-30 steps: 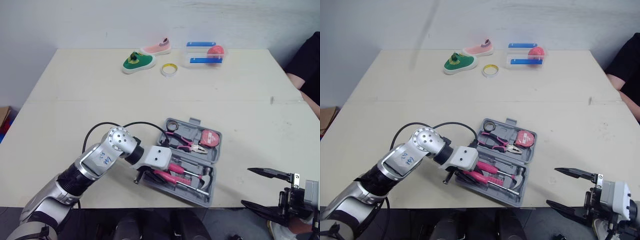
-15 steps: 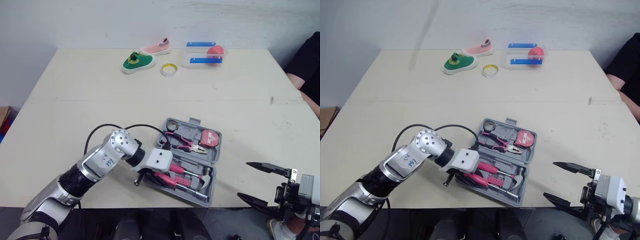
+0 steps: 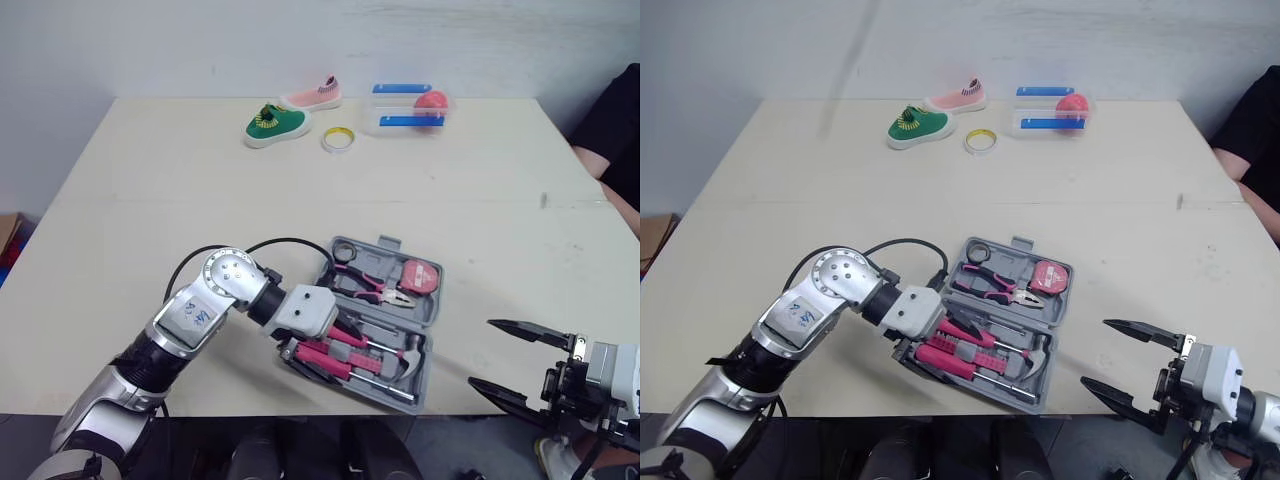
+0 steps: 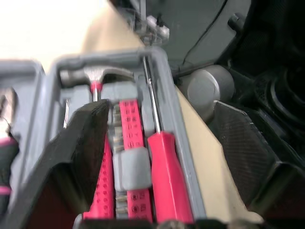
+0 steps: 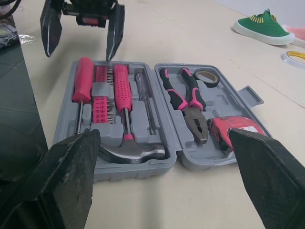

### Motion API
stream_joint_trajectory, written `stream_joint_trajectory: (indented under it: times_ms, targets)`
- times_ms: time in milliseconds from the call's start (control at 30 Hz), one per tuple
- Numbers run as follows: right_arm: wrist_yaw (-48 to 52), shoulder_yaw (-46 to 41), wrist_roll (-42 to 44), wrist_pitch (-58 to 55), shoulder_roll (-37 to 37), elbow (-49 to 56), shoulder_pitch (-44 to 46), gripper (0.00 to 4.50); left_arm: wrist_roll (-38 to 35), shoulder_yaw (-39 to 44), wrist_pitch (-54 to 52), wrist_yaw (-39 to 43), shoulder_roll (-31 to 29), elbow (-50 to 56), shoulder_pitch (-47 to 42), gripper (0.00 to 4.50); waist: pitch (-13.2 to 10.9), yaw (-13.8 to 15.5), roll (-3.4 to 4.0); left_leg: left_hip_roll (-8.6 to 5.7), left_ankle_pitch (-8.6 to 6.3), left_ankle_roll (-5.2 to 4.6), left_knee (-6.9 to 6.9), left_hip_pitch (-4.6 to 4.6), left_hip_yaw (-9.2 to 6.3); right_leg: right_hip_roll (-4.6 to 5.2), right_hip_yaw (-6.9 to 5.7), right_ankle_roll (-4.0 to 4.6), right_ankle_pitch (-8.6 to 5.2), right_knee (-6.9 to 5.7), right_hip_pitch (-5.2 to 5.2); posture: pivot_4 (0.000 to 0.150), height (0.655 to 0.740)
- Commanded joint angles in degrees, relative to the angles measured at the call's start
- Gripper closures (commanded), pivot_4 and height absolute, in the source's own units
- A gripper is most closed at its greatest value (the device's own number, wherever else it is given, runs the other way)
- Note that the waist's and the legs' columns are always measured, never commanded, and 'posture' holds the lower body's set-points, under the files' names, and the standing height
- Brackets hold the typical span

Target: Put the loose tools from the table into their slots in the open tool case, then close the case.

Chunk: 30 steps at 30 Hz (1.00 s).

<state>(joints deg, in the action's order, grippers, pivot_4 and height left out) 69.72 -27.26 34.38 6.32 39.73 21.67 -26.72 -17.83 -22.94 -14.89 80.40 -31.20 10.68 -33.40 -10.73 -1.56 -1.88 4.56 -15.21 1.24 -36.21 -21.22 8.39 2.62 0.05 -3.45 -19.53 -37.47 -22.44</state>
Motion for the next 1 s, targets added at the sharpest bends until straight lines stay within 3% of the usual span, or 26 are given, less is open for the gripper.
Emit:
stream_joint_trajectory:
  times_ms: [33, 167, 367, 833, 1000]
  targets:
    - [0.52, -0.26, 0.01, 1.4, -0.92, -0.62, -1.04, 0.0, -1.64, 1.17, 5.98, 1.36, 1.9, -2.4, 1.89, 2.67, 0.0, 0.0, 0.0, 0.0, 0.0, 0.0, 0.0, -0.01, 0.0, 0.0, 0.0, 0.0, 0.0, 0.0, 0.0, 0.15, 0.74]
    - [1.26, -0.93, 0.15, 2.15, -1.68, -0.39, -3.31, 0.0, 3.81, -1.37, 11.07, -0.77, 2.57, -6.56, 5.0, 4.47, 0.0, 0.01, 0.0, -0.01, 0.0, -0.01, -0.01, 0.01, 0.0, -0.02, 0.01, -0.01, 0.0, 0.0, 0.0, 0.15, 0.74]
    - [2.12, -1.23, 0.2, 3.24, -1.72, -1.97, -3.7, 0.0, 9.69, -3.13, 16.21, -4.16, 3.83, -11.38, 6.29, 4.47, 0.01, -0.06, 0.0, 0.0, -0.19, -0.31, -0.02, 0.03, 0.0, 0.01, 0.03, -0.01, 0.01, 0.0, 0.01, 0.15, 0.74]
    - [2.84, -0.07, -0.51, 5.44, -2.26, -5.18, -3.03, 0.0, 14.39, -6.01, 12.91, -6.11, 2.75, -13.95, 6.91, 4.47, 0.18, -0.01, 0.18, 0.02, -0.21, -0.32, -0.01, 0.12, 0.0, 0.0, 0.01, 0.01, 0.01, 0.0, 0.09, 0.15, 0.74]
    - [2.82, 0.67, -1.22, 6.36, -2.95, -6.93, -2.26, 0.0, 23.73, -11.6, 18.06, -9.98, 1.94, -16.88, 6.5, 4.47, 0.52, -0.01, 0.28, 0.02, -0.23, -0.34, 0.0, 0.27, -0.01, 0.01, 0.01, 0.01, 0.01, 0.04, 0.26, 0.15, 0.74]
